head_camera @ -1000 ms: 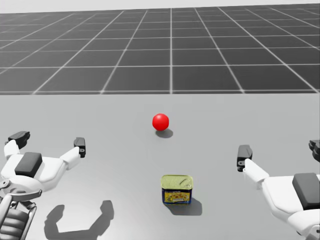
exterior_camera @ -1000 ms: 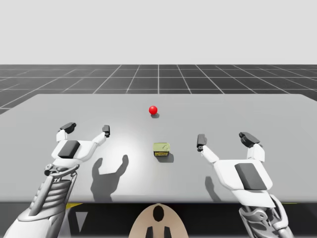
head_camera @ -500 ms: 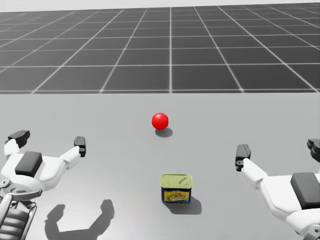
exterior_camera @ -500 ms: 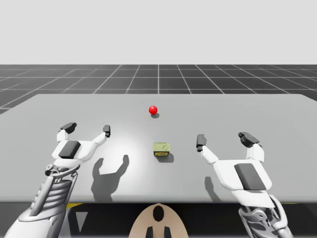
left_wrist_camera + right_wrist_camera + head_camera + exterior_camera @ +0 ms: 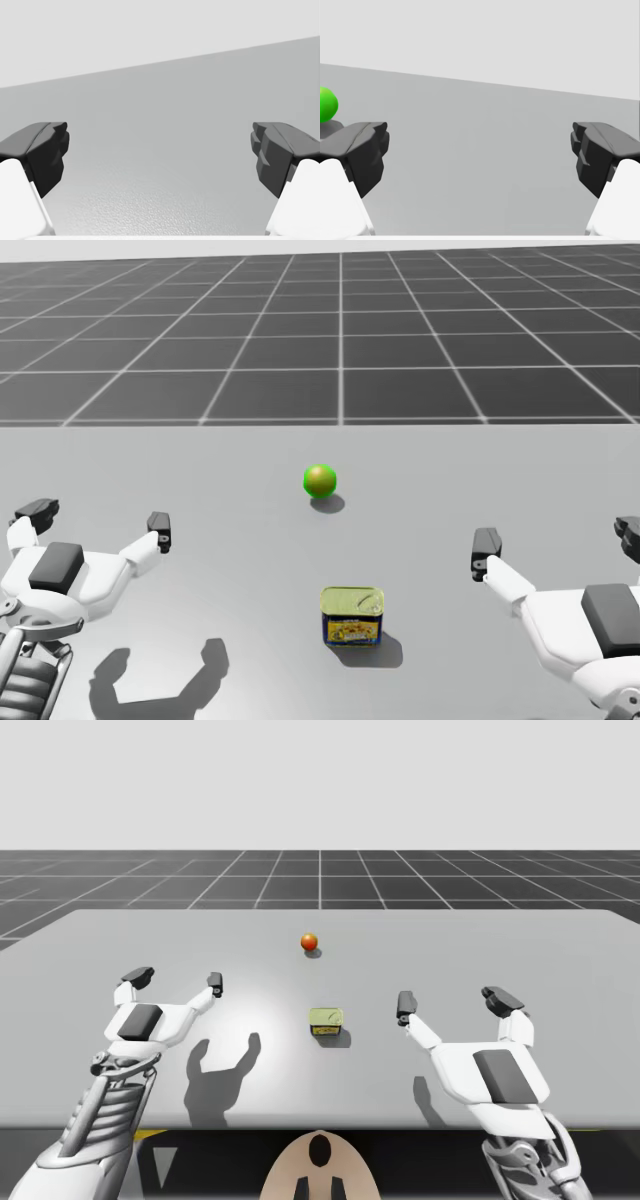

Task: Watch the red light. When it turns green, pick up the object.

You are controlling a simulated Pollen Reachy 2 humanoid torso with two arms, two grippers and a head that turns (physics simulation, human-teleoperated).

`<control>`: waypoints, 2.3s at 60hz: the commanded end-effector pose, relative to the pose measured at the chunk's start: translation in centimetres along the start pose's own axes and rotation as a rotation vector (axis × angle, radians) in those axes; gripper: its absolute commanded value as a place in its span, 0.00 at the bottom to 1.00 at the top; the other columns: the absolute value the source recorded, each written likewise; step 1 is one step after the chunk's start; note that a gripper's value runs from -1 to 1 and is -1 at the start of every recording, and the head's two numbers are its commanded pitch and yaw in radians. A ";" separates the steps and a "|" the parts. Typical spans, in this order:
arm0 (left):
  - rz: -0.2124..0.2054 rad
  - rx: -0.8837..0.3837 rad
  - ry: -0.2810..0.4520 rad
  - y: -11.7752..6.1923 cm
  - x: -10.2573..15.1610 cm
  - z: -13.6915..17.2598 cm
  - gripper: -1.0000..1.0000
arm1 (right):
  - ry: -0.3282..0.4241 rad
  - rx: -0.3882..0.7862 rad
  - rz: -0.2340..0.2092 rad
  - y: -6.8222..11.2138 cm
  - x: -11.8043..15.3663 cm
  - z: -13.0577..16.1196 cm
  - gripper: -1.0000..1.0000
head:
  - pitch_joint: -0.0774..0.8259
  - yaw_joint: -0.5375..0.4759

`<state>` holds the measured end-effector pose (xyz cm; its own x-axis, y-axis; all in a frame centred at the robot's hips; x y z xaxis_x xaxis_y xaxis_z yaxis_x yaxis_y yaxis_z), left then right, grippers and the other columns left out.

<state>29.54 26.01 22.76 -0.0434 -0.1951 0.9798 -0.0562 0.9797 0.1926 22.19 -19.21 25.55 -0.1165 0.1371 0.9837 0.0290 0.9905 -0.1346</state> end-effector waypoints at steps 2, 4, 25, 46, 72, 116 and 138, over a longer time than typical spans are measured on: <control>-0.003 0.002 -0.006 0.0 0.0 0.0 0.00 | 0.005 -0.005 -0.025 0.3 0.0 0.1 0.00 | 0.55 0.58; -0.004 0.002 -0.007 0.0 0.0 0.0 0.00 | 0.005 -0.005 -0.026 0.3 0.0 0.1 0.00 | 0.55 0.57; -0.007 -0.005 -0.008 -0.2 0.0 0.0 0.00 | 0.008 -0.001 -0.026 0.4 -0.1 0.1 0.00 | 0.76 0.54; -0.006 -0.011 -0.006 -0.4 0.1 0.0 0.00 | 0.019 0.018 -0.043 1.0 0.0 0.2 0.00 | 0.83 0.54; 0.003 -0.011 0.007 -0.4 0.0 0.0 0.00 | 0.156 0.330 -0.268 7.7 -2.0 1.5 0.00 | 0.84 0.54; 0.003 -0.011 0.009 -0.3 -0.1 0.0 0.00 | 0.323 0.485 -0.331 17.9 -8.3 -2.7 0.00 | 0.84 0.55; -0.005 -0.007 0.010 -0.4 -0.2 -0.1 0.00 | 0.400 0.541 -0.417 20.9 -8.3 -5.0 0.00 | 0.85 0.55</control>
<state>29.64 25.70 22.53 -0.0340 -0.1973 0.9798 -0.0495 0.9795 0.1955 29.92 -7.69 14.08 0.2761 0.0491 0.9599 -0.3921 0.9176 0.0658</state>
